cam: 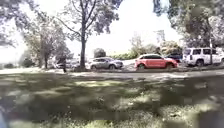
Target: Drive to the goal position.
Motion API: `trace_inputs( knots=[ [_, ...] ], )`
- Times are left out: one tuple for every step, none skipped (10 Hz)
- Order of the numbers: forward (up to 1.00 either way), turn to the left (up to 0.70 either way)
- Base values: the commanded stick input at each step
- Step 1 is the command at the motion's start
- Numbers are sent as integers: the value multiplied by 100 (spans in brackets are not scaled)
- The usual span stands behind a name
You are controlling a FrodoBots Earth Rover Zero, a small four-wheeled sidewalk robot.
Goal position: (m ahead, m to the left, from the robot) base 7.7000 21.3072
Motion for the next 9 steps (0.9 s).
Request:
trace_inputs(
  knots=[
    [70, 0],
    [70, 0],
    [70, 0],
    [70, 0],
    [70, 0],
    [70, 0],
    [70, 0],
    [70, 0],
    [70, 0]
  ],
)
